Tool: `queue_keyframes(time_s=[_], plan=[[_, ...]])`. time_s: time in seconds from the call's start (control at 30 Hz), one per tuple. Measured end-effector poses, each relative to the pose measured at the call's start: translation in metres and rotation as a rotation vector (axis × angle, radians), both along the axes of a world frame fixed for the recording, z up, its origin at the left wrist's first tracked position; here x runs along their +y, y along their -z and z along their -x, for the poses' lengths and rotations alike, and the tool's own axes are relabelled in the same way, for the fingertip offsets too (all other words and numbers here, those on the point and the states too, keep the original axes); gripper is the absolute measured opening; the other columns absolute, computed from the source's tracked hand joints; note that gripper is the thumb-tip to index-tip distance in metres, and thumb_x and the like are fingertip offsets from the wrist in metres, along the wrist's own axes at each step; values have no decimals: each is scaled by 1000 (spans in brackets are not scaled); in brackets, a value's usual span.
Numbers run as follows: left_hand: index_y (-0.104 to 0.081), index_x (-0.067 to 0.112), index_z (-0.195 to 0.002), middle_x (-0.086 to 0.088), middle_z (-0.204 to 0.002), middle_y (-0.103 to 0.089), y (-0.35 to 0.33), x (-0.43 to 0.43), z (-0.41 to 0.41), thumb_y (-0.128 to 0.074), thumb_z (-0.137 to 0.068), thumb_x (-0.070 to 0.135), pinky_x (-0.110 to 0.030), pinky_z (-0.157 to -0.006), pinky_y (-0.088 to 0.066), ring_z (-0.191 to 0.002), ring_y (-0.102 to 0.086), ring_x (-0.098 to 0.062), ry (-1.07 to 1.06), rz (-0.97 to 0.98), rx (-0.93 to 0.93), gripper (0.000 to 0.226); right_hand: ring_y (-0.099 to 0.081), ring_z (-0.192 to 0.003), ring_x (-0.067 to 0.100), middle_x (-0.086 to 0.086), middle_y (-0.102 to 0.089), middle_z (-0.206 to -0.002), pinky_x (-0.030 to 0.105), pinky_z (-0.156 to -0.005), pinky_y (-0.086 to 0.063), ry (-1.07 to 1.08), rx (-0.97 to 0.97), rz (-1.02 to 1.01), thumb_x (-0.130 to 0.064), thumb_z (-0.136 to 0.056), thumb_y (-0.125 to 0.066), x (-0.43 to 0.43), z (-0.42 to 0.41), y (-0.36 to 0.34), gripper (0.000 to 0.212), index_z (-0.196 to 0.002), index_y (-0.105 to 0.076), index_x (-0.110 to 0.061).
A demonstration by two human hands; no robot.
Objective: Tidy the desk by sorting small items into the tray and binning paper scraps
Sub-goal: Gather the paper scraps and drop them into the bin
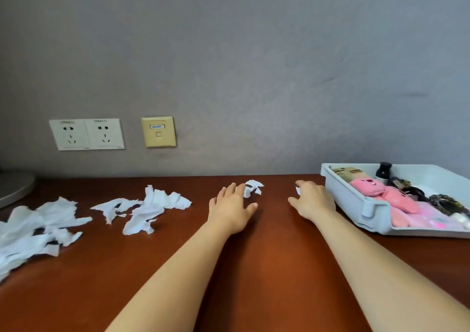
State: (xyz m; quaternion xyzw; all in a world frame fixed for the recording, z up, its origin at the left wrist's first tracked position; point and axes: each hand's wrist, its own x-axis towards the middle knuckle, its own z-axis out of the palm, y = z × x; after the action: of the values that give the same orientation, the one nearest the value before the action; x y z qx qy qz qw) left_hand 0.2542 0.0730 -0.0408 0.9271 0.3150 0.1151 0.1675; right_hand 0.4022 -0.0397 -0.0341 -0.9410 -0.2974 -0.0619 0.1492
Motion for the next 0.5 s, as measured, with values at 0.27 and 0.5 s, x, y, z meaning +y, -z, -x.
queue_keyframes(time_s=[0.27, 0.5], plan=[[-54, 22, -94, 4, -116, -59, 7, 34, -37, -31, -94, 11, -38, -100, -29, -118, -50, -23, 27, 2, -103, 25, -61, -103, 32, 12, -66, -109, 28, -68, -43, -22, -93, -74, -10, -93, -53, 15, -14, -2, 20, -106, -66, -15], [-62, 25, -110, 1, -113, -61, 16, 37, -42, -40, -95, 25, -37, -95, -29, -114, -49, -23, 12, -125, -181, 27, -51, -68, 18, 4, -60, -72, 27, -57, -35, -305, 253, -448, -10, -83, -60, 45, -12, -10, 16, -68, -63, -16]])
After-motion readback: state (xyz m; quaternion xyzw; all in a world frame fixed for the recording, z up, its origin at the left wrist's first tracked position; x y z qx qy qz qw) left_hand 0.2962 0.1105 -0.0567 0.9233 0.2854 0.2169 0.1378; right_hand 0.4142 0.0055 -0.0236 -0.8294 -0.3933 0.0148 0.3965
